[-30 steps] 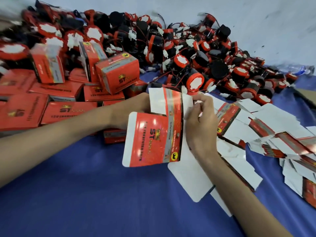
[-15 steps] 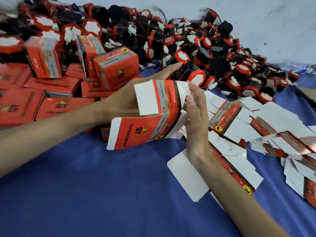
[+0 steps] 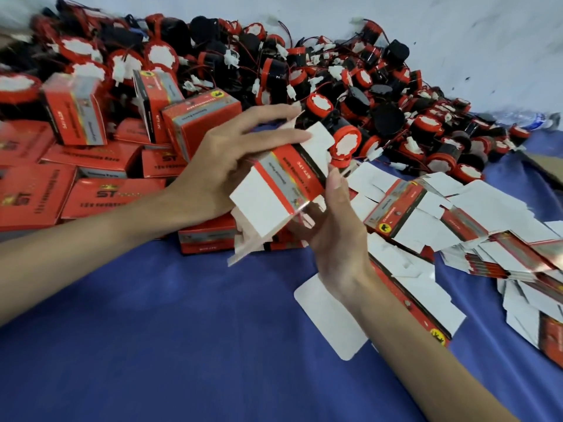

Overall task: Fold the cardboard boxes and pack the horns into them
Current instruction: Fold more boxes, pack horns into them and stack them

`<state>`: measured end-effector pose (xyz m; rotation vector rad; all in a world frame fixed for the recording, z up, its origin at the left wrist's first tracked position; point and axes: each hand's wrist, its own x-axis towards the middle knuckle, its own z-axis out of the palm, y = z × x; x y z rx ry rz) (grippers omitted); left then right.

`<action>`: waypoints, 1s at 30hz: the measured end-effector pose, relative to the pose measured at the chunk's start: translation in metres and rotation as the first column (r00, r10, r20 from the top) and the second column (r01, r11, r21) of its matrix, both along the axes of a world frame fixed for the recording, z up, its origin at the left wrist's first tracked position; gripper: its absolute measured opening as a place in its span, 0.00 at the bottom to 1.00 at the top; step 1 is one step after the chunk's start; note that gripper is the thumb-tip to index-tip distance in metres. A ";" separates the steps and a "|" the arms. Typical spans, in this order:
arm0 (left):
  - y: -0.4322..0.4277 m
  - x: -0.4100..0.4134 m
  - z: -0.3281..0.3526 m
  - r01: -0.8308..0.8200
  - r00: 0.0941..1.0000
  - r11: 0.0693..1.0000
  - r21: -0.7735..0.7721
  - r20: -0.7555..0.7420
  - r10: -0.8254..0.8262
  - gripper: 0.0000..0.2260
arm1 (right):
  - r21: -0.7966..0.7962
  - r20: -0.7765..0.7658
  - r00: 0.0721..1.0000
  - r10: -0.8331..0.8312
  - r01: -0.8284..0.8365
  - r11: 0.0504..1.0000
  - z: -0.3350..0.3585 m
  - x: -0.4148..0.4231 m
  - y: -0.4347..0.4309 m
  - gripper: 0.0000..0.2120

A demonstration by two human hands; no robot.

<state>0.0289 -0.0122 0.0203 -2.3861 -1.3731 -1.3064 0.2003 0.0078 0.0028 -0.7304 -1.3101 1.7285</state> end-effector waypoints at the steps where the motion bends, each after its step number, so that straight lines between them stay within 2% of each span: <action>1: 0.001 0.003 0.000 -0.013 1.000 1.000 0.029 0.013 0.013 0.17 | -0.030 -0.010 0.999 0.030 -0.030 0.999 -0.001 -0.001 0.000 0.34; 3: 0.000 0.003 0.000 0.024 1.000 1.000 0.013 -0.009 -0.024 0.19 | -0.039 -0.027 0.997 0.076 -0.077 0.996 -0.004 -0.002 0.002 0.32; 6: -0.001 0.006 0.003 0.047 0.999 0.996 -0.073 0.017 -0.045 0.25 | -0.028 0.022 0.999 0.031 -0.030 0.999 -0.006 -0.001 0.006 0.27; 8: -0.003 0.004 0.004 0.114 0.991 0.972 -0.205 0.099 -0.096 0.26 | -0.009 0.049 0.999 -0.009 0.009 1.000 -0.006 0.001 0.010 0.27; 11: -0.003 0.000 0.007 0.283 0.945 0.873 -0.397 0.272 -0.183 0.24 | 0.029 0.049 0.998 -0.042 0.041 0.999 -0.004 0.005 0.015 0.28; 15: -0.003 0.003 0.007 0.359 0.882 0.810 -0.463 0.453 -0.132 0.21 | 0.116 0.071 0.997 -0.039 0.030 0.993 -0.001 0.005 0.013 0.26; 17: -0.001 0.005 0.006 0.364 0.861 0.805 -0.468 0.498 -0.101 0.25 | 0.175 0.092 0.995 -0.025 0.009 0.984 -0.001 0.004 0.009 0.24; 20: 0.001 0.005 0.003 0.313 0.879 0.833 -0.456 0.471 -0.073 0.30 | 0.272 0.130 0.991 0.002 -0.037 0.962 0.002 0.001 0.004 0.24; 25: 0.001 0.006 0.006 0.267 0.892 0.871 -0.413 0.448 -0.061 0.26 | 0.303 0.132 0.991 -0.008 -0.033 0.953 -0.001 0.001 0.003 0.18; 30: -0.002 0.007 0.007 0.290 0.887 0.880 -0.376 0.452 -0.099 0.24 | 0.323 0.146 0.989 -0.019 -0.029 0.946 -0.005 -0.001 0.002 0.14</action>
